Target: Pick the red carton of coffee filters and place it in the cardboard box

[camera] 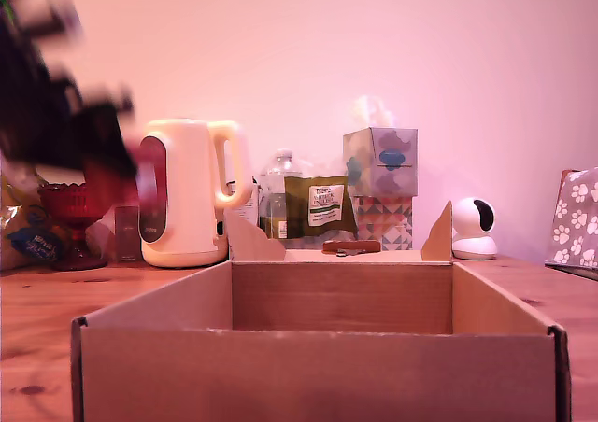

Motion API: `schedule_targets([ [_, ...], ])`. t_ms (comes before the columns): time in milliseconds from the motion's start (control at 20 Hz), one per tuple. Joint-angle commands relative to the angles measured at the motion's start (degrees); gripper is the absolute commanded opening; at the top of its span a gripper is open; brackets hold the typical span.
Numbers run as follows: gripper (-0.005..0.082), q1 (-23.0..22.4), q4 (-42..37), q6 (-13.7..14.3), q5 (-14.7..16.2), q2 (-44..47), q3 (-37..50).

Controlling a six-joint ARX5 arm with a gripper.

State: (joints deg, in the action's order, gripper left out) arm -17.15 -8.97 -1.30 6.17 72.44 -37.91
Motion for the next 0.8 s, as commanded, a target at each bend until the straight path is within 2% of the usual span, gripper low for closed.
schedule_targets([
  [0, 0.0213, -0.11, 3.04, 0.28, 0.42, -1.4, 0.39],
  [150, 0.0213, -0.11, 8.26, 1.44, 2.29, -4.92, 0.42],
  [250, 0.0213, -0.15, 10.03, 2.84, 6.58, -5.07, 0.83],
  [350, 0.0213, -0.68, 10.14, 2.86, 12.24, -5.03, 1.44],
  [500, 0.0213, -4.74, 8.04, 2.91, 17.09, -4.96, 1.7],
  [600, 0.0213, -9.05, 6.12, 2.86, 17.79, -4.9, 1.68],
  [750, 0.0213, -16.81, 3.02, 2.84, 17.29, -3.87, 1.68],
])
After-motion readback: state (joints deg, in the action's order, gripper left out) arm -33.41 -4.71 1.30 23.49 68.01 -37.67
